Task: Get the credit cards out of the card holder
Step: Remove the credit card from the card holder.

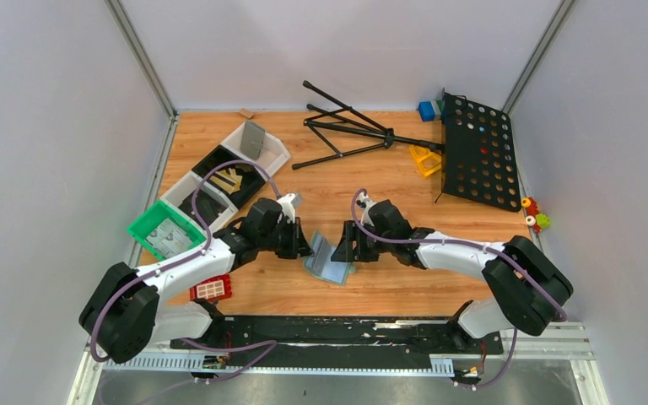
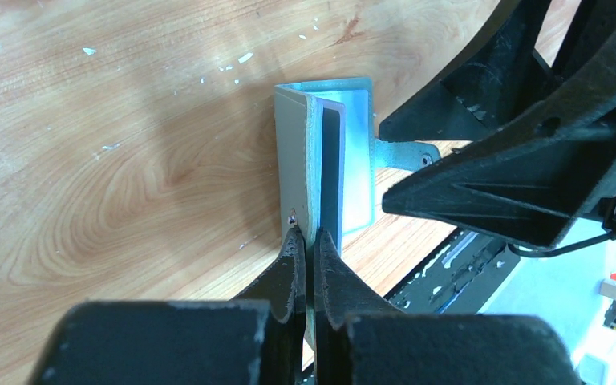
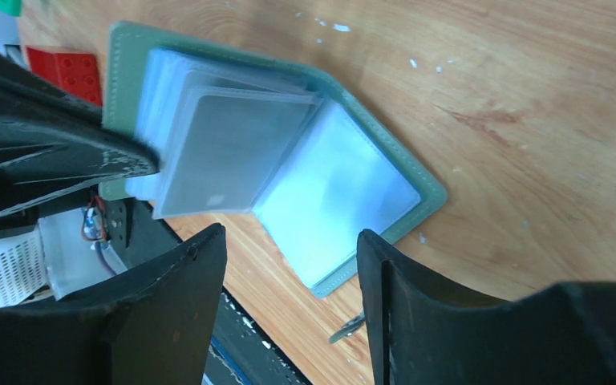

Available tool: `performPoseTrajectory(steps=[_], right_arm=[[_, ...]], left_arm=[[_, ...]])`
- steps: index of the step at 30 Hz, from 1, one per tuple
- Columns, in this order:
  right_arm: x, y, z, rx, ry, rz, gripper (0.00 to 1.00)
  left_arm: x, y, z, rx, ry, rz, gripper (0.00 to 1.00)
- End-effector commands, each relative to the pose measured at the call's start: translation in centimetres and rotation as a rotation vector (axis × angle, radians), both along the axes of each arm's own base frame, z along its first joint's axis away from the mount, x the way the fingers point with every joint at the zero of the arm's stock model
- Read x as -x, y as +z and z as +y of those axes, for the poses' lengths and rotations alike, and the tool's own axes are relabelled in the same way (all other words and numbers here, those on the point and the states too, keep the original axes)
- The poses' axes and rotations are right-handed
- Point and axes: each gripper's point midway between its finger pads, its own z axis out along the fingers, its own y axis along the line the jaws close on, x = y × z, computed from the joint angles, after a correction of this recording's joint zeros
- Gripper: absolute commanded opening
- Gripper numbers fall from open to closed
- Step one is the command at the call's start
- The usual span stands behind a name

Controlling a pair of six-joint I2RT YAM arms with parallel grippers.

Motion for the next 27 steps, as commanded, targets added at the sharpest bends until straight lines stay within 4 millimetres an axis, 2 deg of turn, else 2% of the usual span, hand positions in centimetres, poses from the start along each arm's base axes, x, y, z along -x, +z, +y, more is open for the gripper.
performPoseTrajectory(steps=[1,4,8,17,24,27], right_arm=[[0.0,3.2,2.3,-0.169,0.036,-0.037,0.64],[0.2,3.6,2.9,-0.216,0.049,-0.023,0.69],[0.0,3.7,3.2,-0.228,0.043,-0.012,0.70],[0.1,1.5,2.9,-0.172,-0.006,0.072,0.68],[0.4,1.2,1.8,-0.151,-0.038,0.061,0.64],[0.5,1.2,1.4,-0.141,-0.052,0.058,0.57]], left_arm=[[-0.9,2.4,-0.7,0.025,-0.014,-0.079,0.00],[-0.8,2.3,-0.8,0.021,-0.016,-0.079,0.00],[-0.7,2.3,-0.8,0.015,-0.012,-0.077,0.00],[-0.4,2.6,-0.9,0.029,0.018,-0.080,0.00],[-0.1,2.4,0.5,-0.019,0.048,-0.086,0.00],[-0.2,2.3,0.8,-0.026,0.060,-0.094,0.00]])
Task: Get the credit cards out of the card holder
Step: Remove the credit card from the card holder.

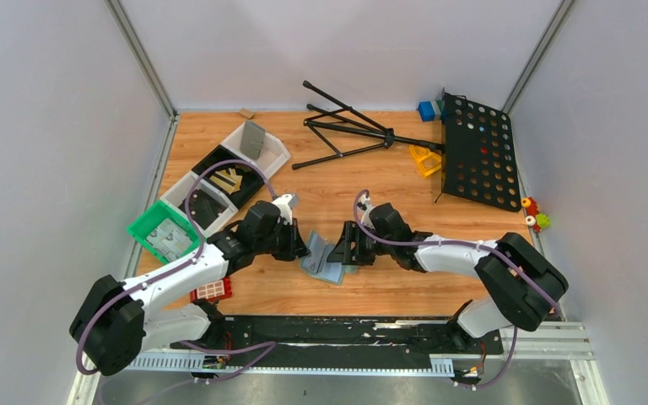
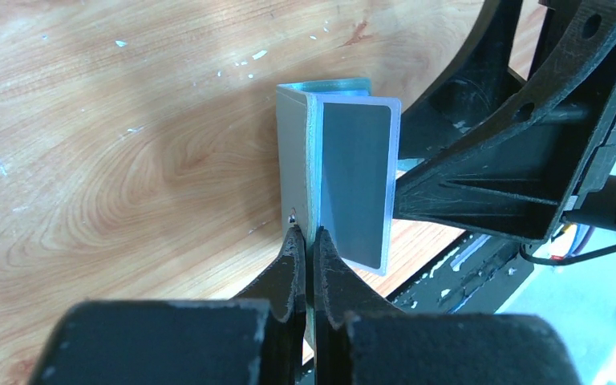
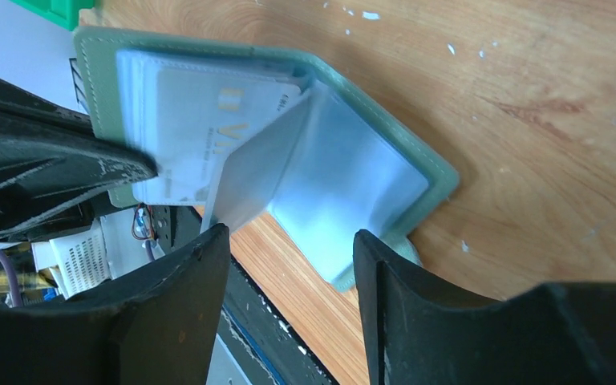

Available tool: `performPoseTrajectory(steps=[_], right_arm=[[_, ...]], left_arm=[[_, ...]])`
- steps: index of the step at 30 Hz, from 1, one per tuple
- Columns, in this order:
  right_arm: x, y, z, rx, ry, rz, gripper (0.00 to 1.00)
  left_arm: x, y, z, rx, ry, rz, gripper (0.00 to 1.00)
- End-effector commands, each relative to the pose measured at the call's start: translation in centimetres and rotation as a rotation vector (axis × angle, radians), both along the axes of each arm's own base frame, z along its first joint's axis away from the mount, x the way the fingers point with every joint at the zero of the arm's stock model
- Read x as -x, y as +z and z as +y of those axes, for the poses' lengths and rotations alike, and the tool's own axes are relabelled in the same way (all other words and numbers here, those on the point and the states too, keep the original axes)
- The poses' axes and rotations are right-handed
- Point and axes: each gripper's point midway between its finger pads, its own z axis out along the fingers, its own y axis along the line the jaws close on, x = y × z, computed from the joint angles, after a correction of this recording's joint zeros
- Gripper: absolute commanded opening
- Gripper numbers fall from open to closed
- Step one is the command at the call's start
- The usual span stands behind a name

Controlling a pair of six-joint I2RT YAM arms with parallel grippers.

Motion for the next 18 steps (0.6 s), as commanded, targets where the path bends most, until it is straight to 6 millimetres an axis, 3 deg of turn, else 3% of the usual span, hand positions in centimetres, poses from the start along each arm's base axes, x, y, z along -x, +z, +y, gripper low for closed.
performPoseTrajectory(steps=[1,8,13,18], right_arm=[[-0.1,0.7,-0.4,0.002,-0.031,-0.027,0.56],[-1.2,0.5,-2.8,0.132,-0.104,-0.088,0.53],[-1.8,1.1,-5.4,0.216,-0.170,-0.167,0.59],[-1.3,2.4,-3.9,0.168,-0.080,-0.182,0.54]], left_arm=[[-0.6,1.3,0.1,0.007,0.025,-0.044,0.00],[-0.8,0.5,0.5,-0.024,0.039,-0.044,0.00],[-0.7,-0.3,0.3,-0.007,0.045,-0.028,0.00],[-0.7,-1.1,0.4,-0.004,0.053,-0.006,0.00]])
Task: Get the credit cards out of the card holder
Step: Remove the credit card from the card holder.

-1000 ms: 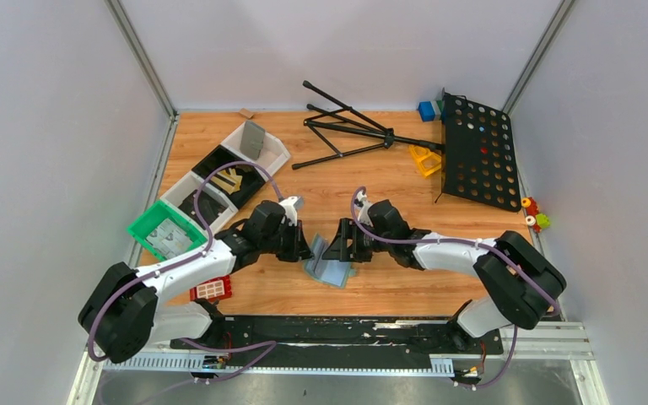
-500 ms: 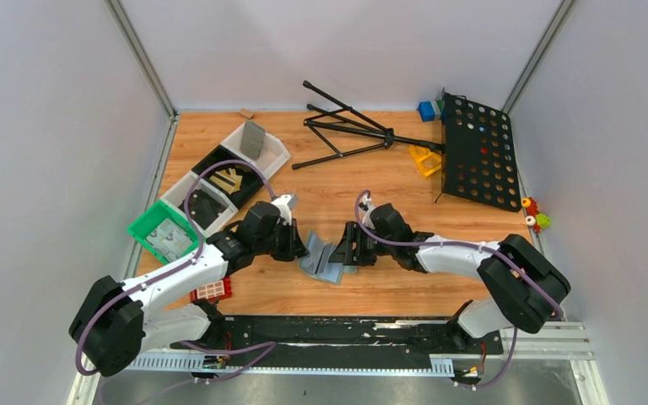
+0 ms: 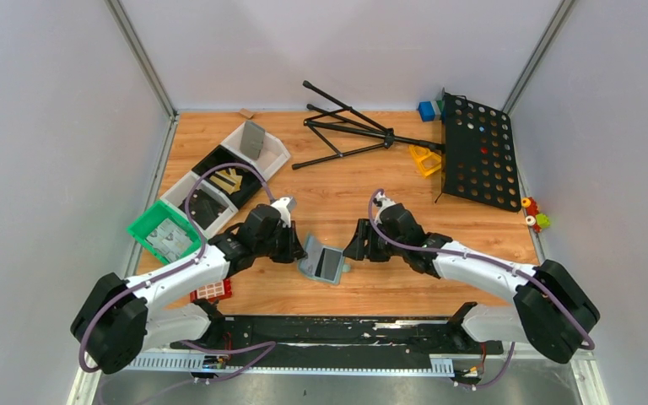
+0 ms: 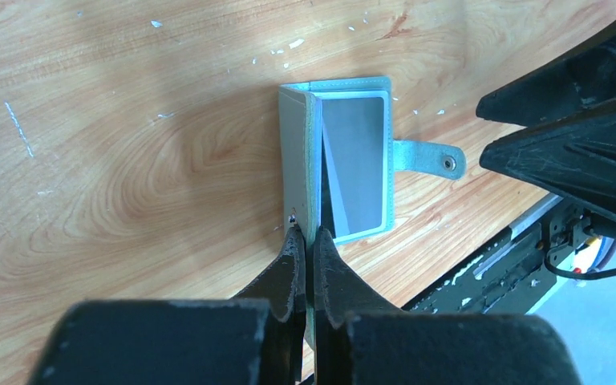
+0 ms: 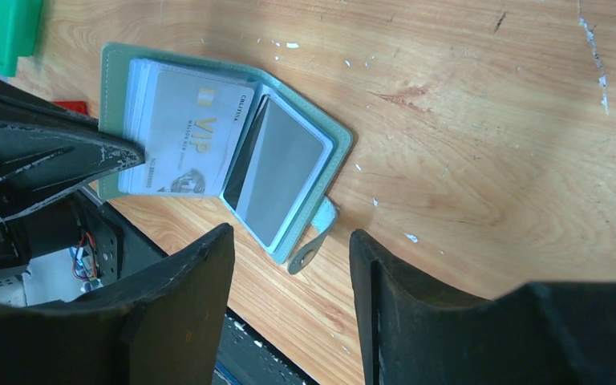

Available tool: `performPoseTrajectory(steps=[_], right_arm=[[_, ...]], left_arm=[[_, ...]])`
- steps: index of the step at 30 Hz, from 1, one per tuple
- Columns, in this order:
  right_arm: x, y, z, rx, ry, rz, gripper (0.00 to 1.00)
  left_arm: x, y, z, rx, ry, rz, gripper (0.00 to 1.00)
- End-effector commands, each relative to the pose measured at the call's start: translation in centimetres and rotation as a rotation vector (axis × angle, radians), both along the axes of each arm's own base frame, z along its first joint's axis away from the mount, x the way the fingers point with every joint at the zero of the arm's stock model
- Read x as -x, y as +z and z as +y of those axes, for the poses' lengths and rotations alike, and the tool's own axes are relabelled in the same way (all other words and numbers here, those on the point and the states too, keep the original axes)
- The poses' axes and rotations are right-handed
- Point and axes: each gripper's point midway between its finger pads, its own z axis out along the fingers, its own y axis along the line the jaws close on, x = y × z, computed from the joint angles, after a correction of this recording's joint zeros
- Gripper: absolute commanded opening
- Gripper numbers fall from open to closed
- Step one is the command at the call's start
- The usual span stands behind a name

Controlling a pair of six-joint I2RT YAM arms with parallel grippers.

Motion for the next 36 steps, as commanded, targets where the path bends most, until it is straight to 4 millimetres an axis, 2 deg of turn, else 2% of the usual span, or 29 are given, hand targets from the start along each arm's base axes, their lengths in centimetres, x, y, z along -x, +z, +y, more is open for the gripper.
performPoseTrajectory(steps=[1,6,9,13,16,19,23,26,29,31,34,36], right_arm=[[-0.2,1.0,1.0,0.008,0.075,-0.031,0.53],[-1.0,2.4,2.7,-0.024,0.126,-0.051,0.47],[-1.3,2.5,3.7,-0.021,0.173,-0.037,0.43],[-0.4,1.2,4.9,-0.053,0.230,0.010,0.37],[0.1,-0.2,4.9,-0.064,0.227,0.031,0.33],[0.3,-1.4,4.9,-0.047,0.229,0.060,0.27],[0.5,-2.3,5.0,-0.034,0.233,0.081,0.24],[0.6,-2.6,4.9,-0.021,0.234,0.090,0.24],[0.5,-2.7,4.7,-0.003,0.229,0.092,0.24],[0.3,-2.1,4.8,-0.011,0.223,0.076,0.24],[0.3,-0.8,4.0,0.002,0.207,0.053,0.26],[0.2,0.3,3.4,0.014,0.192,0.023,0.28]], left_arm=[[-0.7,0.0,-0.5,0.049,0.019,-0.005,0.00],[-0.6,-0.1,-0.6,0.100,0.026,0.021,0.01],[-0.5,-0.6,-0.3,0.088,0.028,0.032,0.10],[-0.1,-1.1,-0.3,0.116,0.020,0.053,0.33],[-0.1,-0.9,-0.9,0.144,0.001,0.052,0.45],[-0.2,-0.5,-1.7,0.187,-0.024,0.047,0.52],[-0.3,-0.9,-2.4,0.201,-0.050,0.065,0.54],[-0.3,-1.6,-2.7,0.203,-0.059,0.082,0.52],[-0.4,-2.6,-2.6,0.186,-0.052,0.095,0.46],[-0.5,-3.2,-2.7,0.182,-0.051,0.099,0.34],[-0.6,-3.1,-2.7,0.196,-0.047,0.094,0.10],[-0.4,-2.6,-2.9,0.220,-0.049,0.091,0.02]])
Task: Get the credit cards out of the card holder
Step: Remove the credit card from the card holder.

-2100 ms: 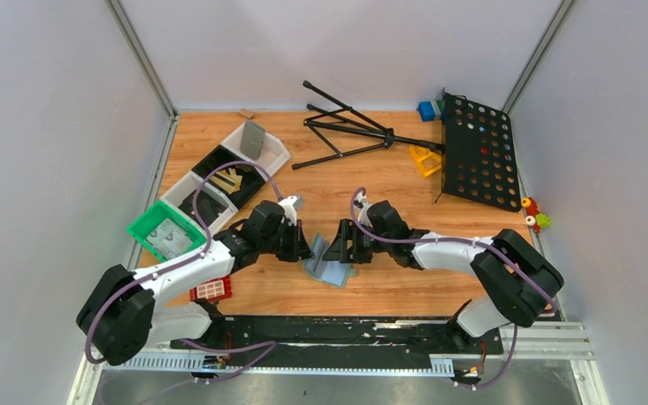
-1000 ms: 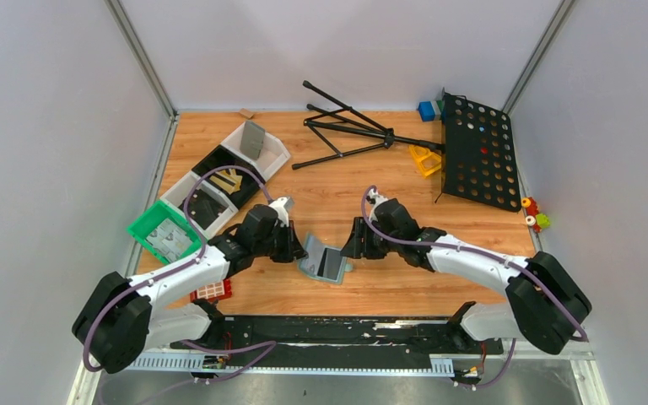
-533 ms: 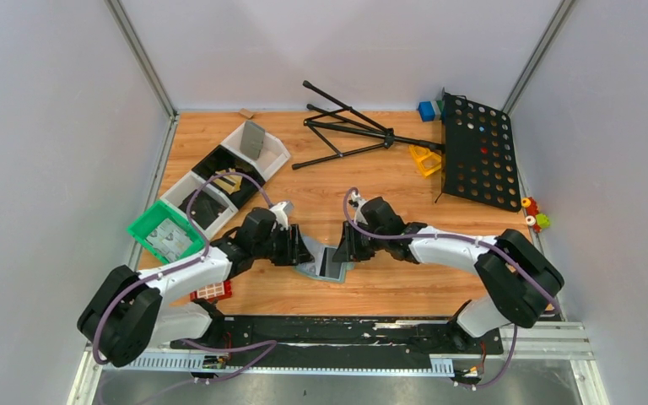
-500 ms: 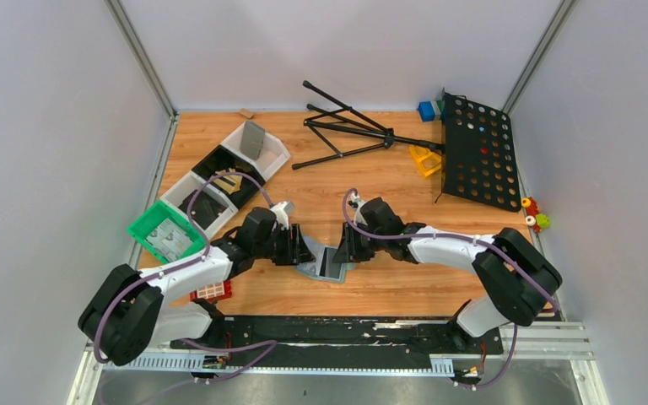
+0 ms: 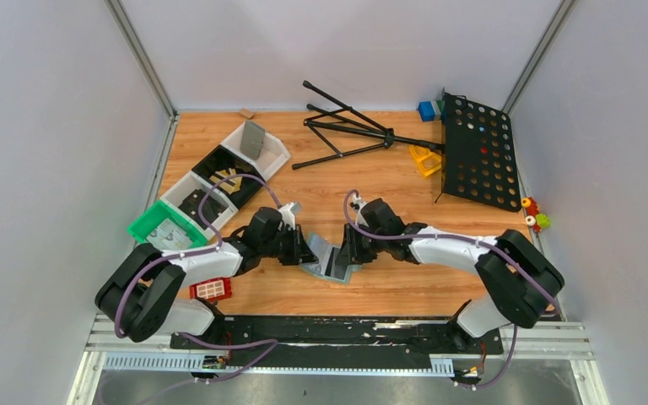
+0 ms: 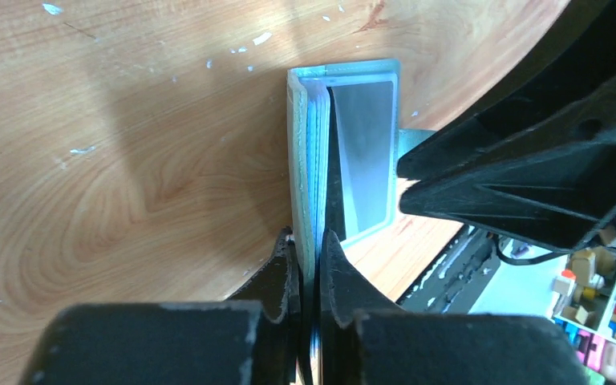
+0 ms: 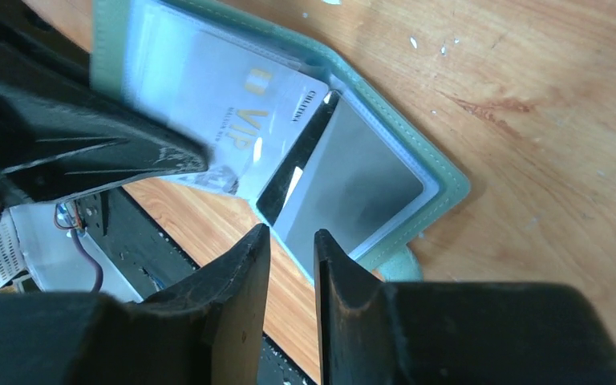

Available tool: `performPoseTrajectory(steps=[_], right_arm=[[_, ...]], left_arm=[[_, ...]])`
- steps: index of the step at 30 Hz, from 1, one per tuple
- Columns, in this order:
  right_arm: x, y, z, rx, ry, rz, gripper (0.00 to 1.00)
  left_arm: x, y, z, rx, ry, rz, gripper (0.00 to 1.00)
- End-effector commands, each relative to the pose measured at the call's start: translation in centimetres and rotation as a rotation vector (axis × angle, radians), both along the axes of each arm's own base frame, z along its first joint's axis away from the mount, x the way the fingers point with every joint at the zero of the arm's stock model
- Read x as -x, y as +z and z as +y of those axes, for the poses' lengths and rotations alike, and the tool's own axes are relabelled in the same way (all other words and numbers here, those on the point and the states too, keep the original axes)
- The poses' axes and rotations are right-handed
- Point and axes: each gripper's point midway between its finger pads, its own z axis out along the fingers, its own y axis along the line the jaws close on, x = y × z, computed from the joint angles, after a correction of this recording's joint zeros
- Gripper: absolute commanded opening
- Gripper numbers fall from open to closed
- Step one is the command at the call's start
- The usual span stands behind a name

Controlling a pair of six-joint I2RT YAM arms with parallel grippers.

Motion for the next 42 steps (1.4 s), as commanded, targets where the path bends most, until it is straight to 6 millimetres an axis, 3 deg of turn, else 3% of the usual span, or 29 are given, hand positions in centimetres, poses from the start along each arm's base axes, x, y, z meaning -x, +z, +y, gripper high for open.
performPoseTrajectory(steps=[1,7,10,19,30,36,39,42], right_arm=[[-1.0,4.1,-0.3,-0.025,-0.021,-0.119,0.29],[-0.7,6.4,-2.7,-0.050,-0.087,-0.171,0.49],[-0.1,8.3,-2.5,-0.152,-0.102,-0.173,0.50],[-0.1,11.9,-0.2,-0.384,-0.118,-0.120,0.46],[-1.5,10.9,-0.5,-0.467,-0.172,-0.049,0.45],[-1.3,12.6,0.1,-0.587,-0.127,-0.028,0.42],[-1.0,13.5,0.3,-0.646,-0.117,-0.024,0.36],[-0.8,14.5,0.1,-0.705,-0.118,-0.024,0.25]], left_arm=[[-0.5,1.5,-0.6,0.069,0.000,-0.048,0.00],[-0.3,5.1,-1.2,0.211,0.009,-0.077,0.00],[-0.4,6.8,-1.4,0.273,0.017,-0.095,0.00],[0.2,11.3,-2.8,0.515,0.011,-0.091,0.00],[0.7,14.0,-3.5,0.678,-0.025,-0.100,0.00],[1.1,15.9,-3.7,0.782,-0.059,-0.099,0.00],[1.3,17.1,-3.7,0.846,-0.072,-0.097,0.00],[1.4,17.0,-3.7,0.865,-0.068,-0.083,0.00]])
